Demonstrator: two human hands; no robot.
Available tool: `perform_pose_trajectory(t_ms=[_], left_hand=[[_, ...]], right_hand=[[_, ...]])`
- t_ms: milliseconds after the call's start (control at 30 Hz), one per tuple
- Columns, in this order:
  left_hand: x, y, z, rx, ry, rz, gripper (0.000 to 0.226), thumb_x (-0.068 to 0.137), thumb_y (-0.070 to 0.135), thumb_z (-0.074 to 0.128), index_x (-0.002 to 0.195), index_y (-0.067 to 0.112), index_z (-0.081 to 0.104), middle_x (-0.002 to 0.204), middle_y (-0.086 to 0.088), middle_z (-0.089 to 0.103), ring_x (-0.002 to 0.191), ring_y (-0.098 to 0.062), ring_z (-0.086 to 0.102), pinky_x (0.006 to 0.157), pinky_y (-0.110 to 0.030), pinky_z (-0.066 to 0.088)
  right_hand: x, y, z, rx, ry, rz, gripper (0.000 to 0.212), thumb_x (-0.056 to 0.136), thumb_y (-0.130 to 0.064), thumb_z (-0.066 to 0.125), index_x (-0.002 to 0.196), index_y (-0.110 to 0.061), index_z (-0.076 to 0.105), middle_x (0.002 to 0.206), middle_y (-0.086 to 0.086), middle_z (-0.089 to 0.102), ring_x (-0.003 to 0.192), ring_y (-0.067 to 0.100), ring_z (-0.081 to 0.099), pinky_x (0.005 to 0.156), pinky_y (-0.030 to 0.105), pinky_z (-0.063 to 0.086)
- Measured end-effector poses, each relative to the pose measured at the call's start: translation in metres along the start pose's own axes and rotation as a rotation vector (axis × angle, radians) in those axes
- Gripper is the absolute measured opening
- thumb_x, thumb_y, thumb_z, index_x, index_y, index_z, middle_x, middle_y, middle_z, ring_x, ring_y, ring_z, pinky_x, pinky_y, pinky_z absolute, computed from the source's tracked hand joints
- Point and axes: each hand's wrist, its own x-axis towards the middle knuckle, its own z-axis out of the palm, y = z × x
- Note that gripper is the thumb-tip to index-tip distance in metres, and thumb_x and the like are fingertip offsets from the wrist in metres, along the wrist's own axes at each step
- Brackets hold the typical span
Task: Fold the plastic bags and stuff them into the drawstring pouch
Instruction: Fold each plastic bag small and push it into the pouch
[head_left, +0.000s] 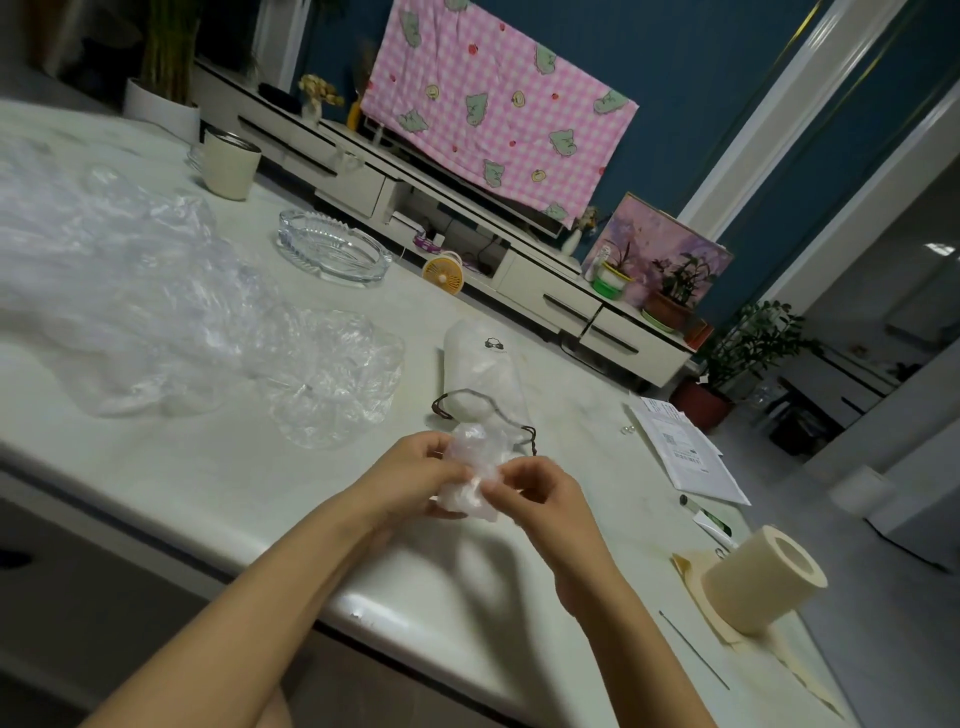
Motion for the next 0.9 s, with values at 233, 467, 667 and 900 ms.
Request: perform_pose_trajectory(t_ms=[233,467,667,900], left_hand=[[-0.006,0.003,0.002,-0.023,0.0,0.008,0.01,0.085,-0.001,0.063,0.092,0.006,0.059,0.077,-0.012,0.065,0.049,-0.013,0.062,0.045,-0.021,0.052],[-0.004,0.001,0.008,-0.041,0.102,0.03,0.035,0.081,-0.018,0.038,0.092,0.005,0.062,0.077,-0.013,0.061,0.036,-0.009,0.05,0.036,-0.017,0.041],[0.0,0.0,0.006,-0.029,0.12,0.051,0.036,0.084,-0.017,0.036,0.066,0.008,0.055,0.044,0.005,0.056,0.033,-0.006,0.042,0.035,-0.014,0.035],[0.002,0.001,0.003,0.141,0.08,0.103,0.04,0.084,-0.014,0.039,0.058,0.01,0.058,0.073,-0.013,0.062,0.035,-0.005,0.046,0.037,-0.014,0.033]], right_hand=[[0.012,0.009,0.004,0.55,-0.224,0.184,0.046,0.072,-0.002,0.071,0.116,0.0,0.058,0.107,0.017,0.068,0.091,0.029,0.064,0.078,0.035,0.05],[0.017,0.008,0.012,0.709,-0.135,0.232,0.03,0.073,0.01,0.059,0.056,-0.016,0.058,0.084,0.014,0.057,0.066,0.018,0.049,0.055,0.021,0.036],[0.014,0.002,-0.003,0.707,-0.264,0.165,0.025,0.069,-0.014,0.043,0.052,-0.008,0.06,0.107,0.019,0.068,0.083,0.027,0.061,0.067,0.031,0.039],[0.018,0.005,-0.01,0.498,-0.42,0.233,0.038,0.07,-0.006,0.068,0.104,-0.004,0.052,0.091,0.016,0.066,0.071,0.026,0.063,0.063,0.029,0.053]])
